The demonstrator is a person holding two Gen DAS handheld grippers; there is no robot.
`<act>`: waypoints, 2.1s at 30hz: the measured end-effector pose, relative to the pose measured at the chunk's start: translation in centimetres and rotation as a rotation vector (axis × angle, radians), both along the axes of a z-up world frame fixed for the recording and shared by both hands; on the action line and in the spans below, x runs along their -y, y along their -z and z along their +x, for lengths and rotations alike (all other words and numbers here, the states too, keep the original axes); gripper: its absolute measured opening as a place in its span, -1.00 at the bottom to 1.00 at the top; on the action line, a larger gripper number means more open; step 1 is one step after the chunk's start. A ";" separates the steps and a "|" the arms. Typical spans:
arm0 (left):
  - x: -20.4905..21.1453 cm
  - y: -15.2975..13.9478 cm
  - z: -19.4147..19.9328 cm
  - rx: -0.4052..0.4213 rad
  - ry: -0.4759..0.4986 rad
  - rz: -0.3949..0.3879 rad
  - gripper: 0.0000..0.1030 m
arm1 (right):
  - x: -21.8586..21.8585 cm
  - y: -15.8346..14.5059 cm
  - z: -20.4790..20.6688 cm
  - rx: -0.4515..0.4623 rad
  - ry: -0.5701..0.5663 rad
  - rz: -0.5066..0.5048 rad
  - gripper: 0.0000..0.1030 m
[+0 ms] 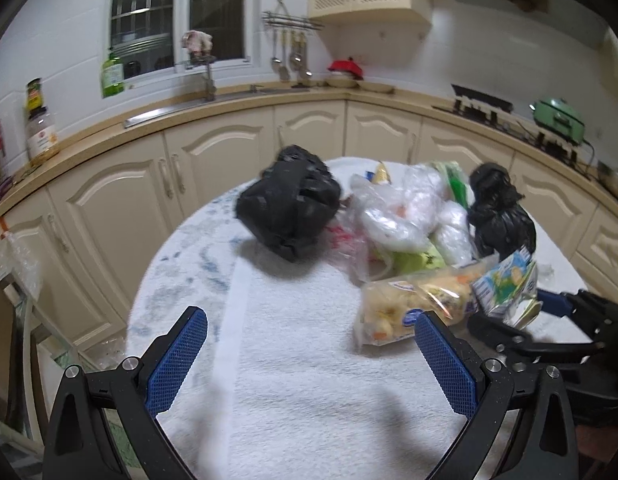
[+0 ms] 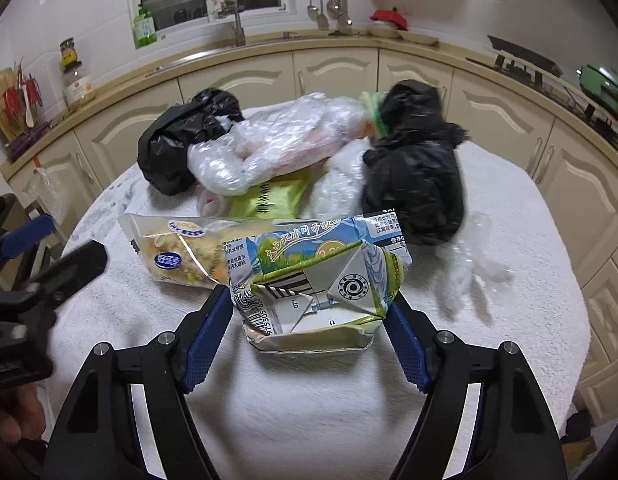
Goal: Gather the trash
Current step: 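Grasp the crumpled juice carton with the right tool while the left tool grasps the snack bag, then carry both items to the blue bin and open both tools to drop them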
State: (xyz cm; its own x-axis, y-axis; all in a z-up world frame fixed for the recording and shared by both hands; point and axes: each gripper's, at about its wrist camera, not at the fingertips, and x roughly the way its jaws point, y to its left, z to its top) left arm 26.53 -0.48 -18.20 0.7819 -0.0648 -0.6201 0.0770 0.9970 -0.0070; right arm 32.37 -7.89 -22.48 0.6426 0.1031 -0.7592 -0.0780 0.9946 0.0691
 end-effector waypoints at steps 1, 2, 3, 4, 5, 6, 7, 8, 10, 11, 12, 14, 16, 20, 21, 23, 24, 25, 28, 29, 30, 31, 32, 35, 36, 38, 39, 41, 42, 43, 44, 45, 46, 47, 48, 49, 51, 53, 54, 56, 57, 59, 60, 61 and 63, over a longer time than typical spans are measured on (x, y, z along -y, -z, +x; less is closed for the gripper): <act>0.4 0.1 0.3 -0.005 0.013 0.011 0.99 | 0.6 -0.2 -0.2 0.004 0.009 0.004 0.48; 0.9 0.2 0.7 -0.011 0.029 0.026 0.99 | 0.9 -0.3 -0.2 0.006 0.015 0.006 0.48; 1.4 0.3 1.0 -0.018 0.046 0.038 0.99 | 1.5 -0.4 -0.3 0.009 0.026 0.007 0.48; 1.9 0.5 1.3 -0.025 0.063 0.051 0.99 | 2.2 -0.5 -0.4 0.012 0.040 0.011 0.48; 2.3 0.6 1.8 -0.031 0.075 0.063 0.99 | 2.6 -0.6 -0.5 0.013 0.047 0.016 0.48; 2.6 0.7 2.1 -0.036 0.086 0.072 0.99 | 3.2 -0.6 -0.6 0.015 0.059 0.021 0.48; 3.0 0.7 2.3 -0.040 0.095 0.078 0.99 | 3.8 -0.6 -0.8 0.016 0.068 0.026 0.48; 3.4 0.9 2.7 -0.047 0.108 0.079 0.99 | 4.2 -0.6 -0.8 0.017 0.077 0.029 0.48; 3.9 1.1 3.5 -0.061 0.132 0.079 0.99 | 5.2 -0.6 -0.9 0.018 0.094 0.039 0.48; 4.3 1.5 4.2 -0.075 0.159 0.090 0.99 | 5.6 -0.5 -0.9 0.018 0.101 0.048 0.48; 4.6 1.8 4.8 -0.092 0.182 0.105 0.99 | 6.1 -0.5 -0.9 0.018 0.108 0.059 0.48; 5.4 2.5 6.2 -0.127 0.227 0.146 0.99 | 6.7 -0.5 -0.9 0.016 0.115 0.069 0.48; 5.8 2.8 7.1 -0.133 0.267 0.181 0.99 | 6.9 -0.3 -0.8 0.015 0.118 0.070 0.48; 6.8 2.4 8.1 -0.136 0.387 0.229 0.95 | 7.2 0.1 -0.8 0.011 0.117 0.079 0.48; 7.1 2.2 8.2 -0.135 0.413 0.245 0.92 | 7.2 0.1 -0.8 0.010 0.118 0.083 0.48; 8.0 2.3 8.0 -0.132 0.456 0.283 0.58 | 7.5 0.2 -0.9 0.011 0.121 0.087 0.48; 8.3 2.5 7.9 -0.141 0.473 0.296 0.48 | 7.6 0.2 -0.9 0.011 0.125 0.087 0.48; 8.6 2.6 7.9 -0.141 0.486 0.313 0.45 | 7.7 0.2 -1.0 0.011 0.127 0.088 0.48; 9.6 3.1 7.5 -0.129 0.494 0.354 0.18 | 7.9 0.2 -1.1 0.012 0.133 0.089 0.48; 9.8 3.2 7.4 -0.130 0.499 0.353 0.14 | 7.8 0.1 -1.2 0.011 0.134 0.088 0.48; 9.9 3.2 7.2 -0.130 0.498 0.359 0.10 | 7.8 0.1 -1.3 0.010 0.135 0.087 0.48; 10.1 3.2 7.0 -0.128 0.504 0.366 0.03 | 7.8 0.0 -1.5 0.011 0.136 0.085 0.48; 10.2 3.2 6.7 -0.128 0.507 0.368 -0.01 | 7.8 0.0 -1.6 0.012 0.136 0.085 0.48; 10.5 2.9 6.5 -0.134 0.504 0.367 -0.02 | 7.8 -0.2 -1.9 0.016 0.140 0.085 0.48; 10.7 3.1 6.8 -0.134 0.495 0.373 0.01 | 7.8 -0.2 -2.0 0.017 0.142 0.086 0.48; 11.3 3.5 6.9 -0.118 0.496 0.409 0.06 | 7.9 -0.3 -2.2 0.020 0.147 0.091 0.48; 11.5 3.5 6.9 -0.119 0.493 0.411 0.03 | 7.9 -0.4 -2.4 0.022 0.150 0.092 0.48; 11.7 3.3 6.7 -0.112 0.495 0.394 -0.25 | 7.9 -0.6 -2.7 0.027 0.150 0.091 0.48; 11.6 3.1 6.5 -0.106 0.488 0.382 -0.29 | 7.9 -0.8 -2.9 0.031 0.150 0.089 0.48; 11.4 3.0 6.3 -0.105 0.481 0.367 -0.34 | 8.0 -1.0 -3.1 0.034 0.150 0.089 0.48; 11.2 2.8 6.0 -0.103 0.476 0.349 -0.39 | 8.0 -1.1 -3.3 0.038 0.151 0.088 0.48; 10.9 2.6 5.8 -0.104 0.468 0.329 -0.40 | 8.1 -1.3 -3.6 0.042 0.154 0.087 0.48; 10.5 2.4 5.6 -0.105 0.461 0.307 -0.42 | 8.3 -1.4 -3.8 0.046 0.157 0.087 0.48; 10.1 2.2 5.3 -0.105 0.454 0.288 -0.42 | 8.4 -1.5 -4.0 0.050 0.159 0.090 0.48; 9.8 2.0 5.1 -0.104 0.449 0.272 -0.43 | 8.5 -1.6 -4.3 0.054 0.162 0.092 0.48; 9.5 1.7 4.7 -0.104 0.442 0.249 -0.43 | 8.6 -1.7 -4.4 0.056 0.162 0.092 0.48; 8.8 1.2 4.2 -0.099 0.428 0.202 -0.43 | 8.7 -1.9 -4.9 0.063 0.164 0.093 0.48; 8.0 0.7 3.6 -0.094 0.408 0.145 -0.43 | 9.0 -2.1 -5.2 0.070 0.166 0.096 0.48; 7.6 0.4 3.3 -0.089 0.398 0.121 -0.43 | 9.0 -2.2 -5.3 0.074 0.167 0.097 0.48; 6.9 -0.2 2.5 -0.075 0.376 0.080 -0.44 | 9.3 -2.6 -5.7 0.085 0.171 0.100 0.48; 6.7 -0.4 2.1 -0.065 0.368 0.063 -0.43 | 9.6 -2.9 -5.9 0.094 0.173 0.105 0.48; 6.3 -1.2 1.1 -0.044 0.352 0.030 -0.44 | 9.9 -3.3 -6.4 0.108 0.175 0.108 0.48; 6.1 -1.5 0.6 -0.029 0.345 0.015 -0.44 | 10.0 -3.5 -6.6 0.114 0.176 0.109 0.48; 5.9 -2.0 0.1 -0.013 0.340 0.000 -0.44 | 10.1 -3.8 -6.8 0.121 0.177 0.111 0.48; 5.9 -3.0 -1.3 0.018 0.331 -0.026 -0.44 | 10.6 -4.3 -7.3 0.138 0.181 0.115 0.48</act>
State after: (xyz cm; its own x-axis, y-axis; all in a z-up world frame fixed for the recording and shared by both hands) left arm 25.28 -6.35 -15.19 0.7266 -0.3332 -0.6008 0.3973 0.9173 -0.0282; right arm 25.06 -18.49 -18.16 0.7554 0.0574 -0.6527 0.0839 0.9795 0.1832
